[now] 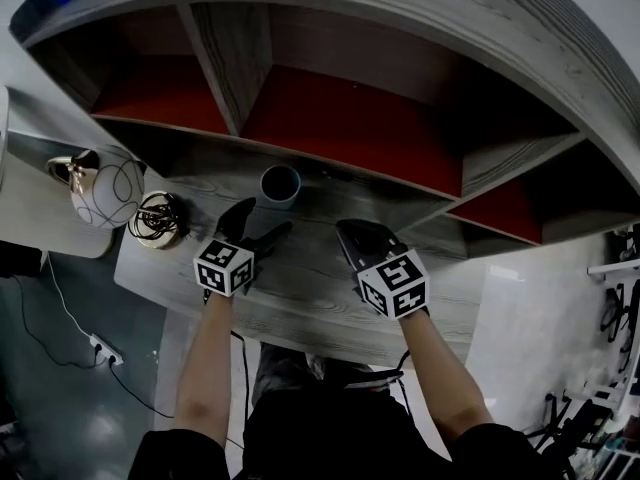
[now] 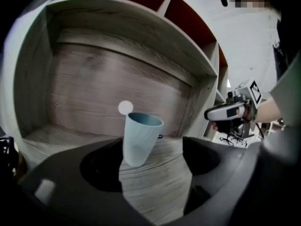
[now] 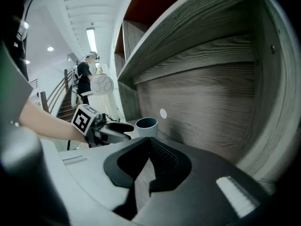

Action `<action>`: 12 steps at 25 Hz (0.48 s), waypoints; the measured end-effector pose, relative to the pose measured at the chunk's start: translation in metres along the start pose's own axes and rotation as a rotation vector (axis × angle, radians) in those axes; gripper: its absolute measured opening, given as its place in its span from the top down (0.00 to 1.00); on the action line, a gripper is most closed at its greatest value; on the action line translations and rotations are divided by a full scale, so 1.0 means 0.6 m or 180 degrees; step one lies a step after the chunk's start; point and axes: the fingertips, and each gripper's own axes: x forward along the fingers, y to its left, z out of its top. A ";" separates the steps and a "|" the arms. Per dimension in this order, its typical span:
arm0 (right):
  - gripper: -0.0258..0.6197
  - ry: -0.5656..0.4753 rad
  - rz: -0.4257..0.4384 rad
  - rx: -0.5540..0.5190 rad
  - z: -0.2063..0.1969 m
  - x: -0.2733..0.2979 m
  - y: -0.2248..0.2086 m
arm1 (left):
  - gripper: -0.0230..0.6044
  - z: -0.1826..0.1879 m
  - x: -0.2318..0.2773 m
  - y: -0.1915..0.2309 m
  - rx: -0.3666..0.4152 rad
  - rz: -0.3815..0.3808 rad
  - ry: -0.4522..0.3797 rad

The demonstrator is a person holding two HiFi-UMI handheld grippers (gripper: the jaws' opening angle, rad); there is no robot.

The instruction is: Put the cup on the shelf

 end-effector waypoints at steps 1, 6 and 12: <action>0.94 0.0014 0.0011 -0.0015 -0.001 -0.010 0.001 | 0.36 0.004 -0.017 -0.007 -0.0053 0.0013 -0.0026; 0.94 0.0040 0.0065 -0.0061 -0.004 -0.062 0.011 | 0.60 0.011 -0.098 -0.057 -0.0202 0.0080 -0.0110; 0.94 0.0073 0.0176 -0.0184 -0.009 -0.129 0.039 | 0.90 0.016 -0.163 -0.138 -0.0298 0.0130 -0.0179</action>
